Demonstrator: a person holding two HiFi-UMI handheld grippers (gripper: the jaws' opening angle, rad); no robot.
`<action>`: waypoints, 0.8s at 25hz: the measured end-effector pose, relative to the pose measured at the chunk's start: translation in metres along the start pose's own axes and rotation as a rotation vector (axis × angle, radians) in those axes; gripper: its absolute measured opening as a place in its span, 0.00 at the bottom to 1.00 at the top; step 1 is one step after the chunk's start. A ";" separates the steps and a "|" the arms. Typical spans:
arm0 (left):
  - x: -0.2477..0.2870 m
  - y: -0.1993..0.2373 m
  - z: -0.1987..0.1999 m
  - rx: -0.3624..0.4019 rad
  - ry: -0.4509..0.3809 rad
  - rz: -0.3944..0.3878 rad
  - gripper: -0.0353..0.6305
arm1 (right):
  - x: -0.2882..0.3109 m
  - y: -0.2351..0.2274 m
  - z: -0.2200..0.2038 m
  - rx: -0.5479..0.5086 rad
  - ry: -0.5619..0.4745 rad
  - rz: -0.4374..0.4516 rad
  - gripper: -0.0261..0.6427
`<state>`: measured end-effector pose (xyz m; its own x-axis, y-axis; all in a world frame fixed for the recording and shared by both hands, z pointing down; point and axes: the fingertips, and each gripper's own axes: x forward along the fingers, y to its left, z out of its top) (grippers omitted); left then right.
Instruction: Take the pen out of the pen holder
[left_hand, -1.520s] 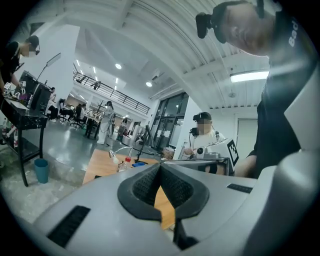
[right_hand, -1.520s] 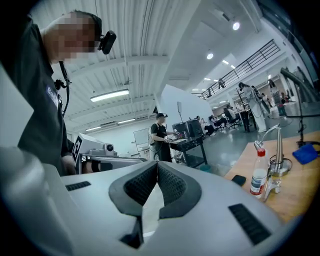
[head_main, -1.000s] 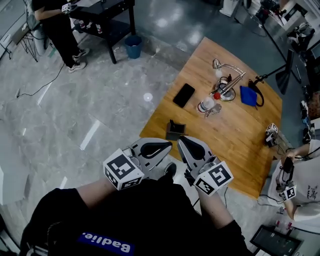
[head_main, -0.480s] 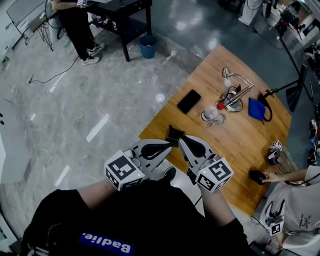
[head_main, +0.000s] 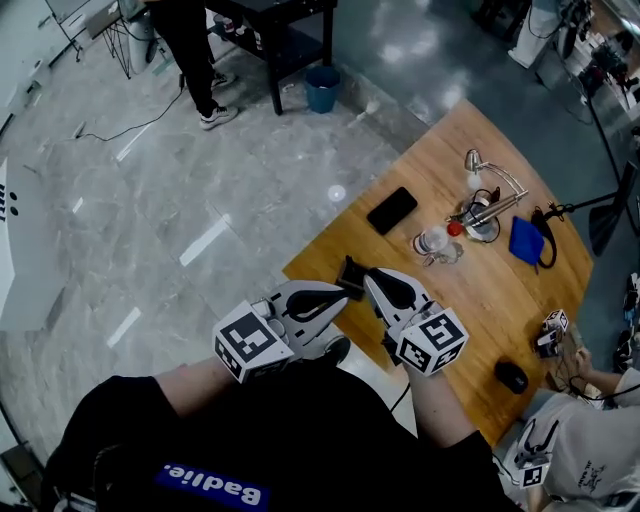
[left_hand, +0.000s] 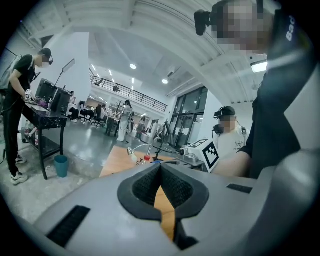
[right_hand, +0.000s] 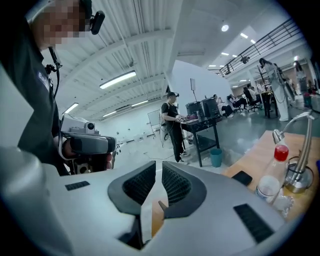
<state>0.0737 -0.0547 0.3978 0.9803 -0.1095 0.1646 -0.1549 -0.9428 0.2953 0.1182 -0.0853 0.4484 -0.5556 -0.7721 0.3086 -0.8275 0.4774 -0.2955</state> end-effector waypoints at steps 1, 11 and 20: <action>0.000 0.001 -0.001 -0.002 0.000 0.006 0.05 | 0.002 -0.002 -0.002 -0.002 0.011 0.005 0.08; -0.005 0.010 -0.002 -0.017 -0.013 0.046 0.05 | 0.021 -0.016 -0.019 -0.013 0.106 0.034 0.11; -0.011 0.014 -0.006 -0.029 -0.015 0.067 0.05 | 0.034 -0.028 -0.039 -0.041 0.218 0.050 0.13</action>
<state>0.0599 -0.0649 0.4057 0.9692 -0.1770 0.1713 -0.2237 -0.9235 0.3115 0.1195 -0.1087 0.5028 -0.5967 -0.6402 0.4839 -0.7985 0.5332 -0.2794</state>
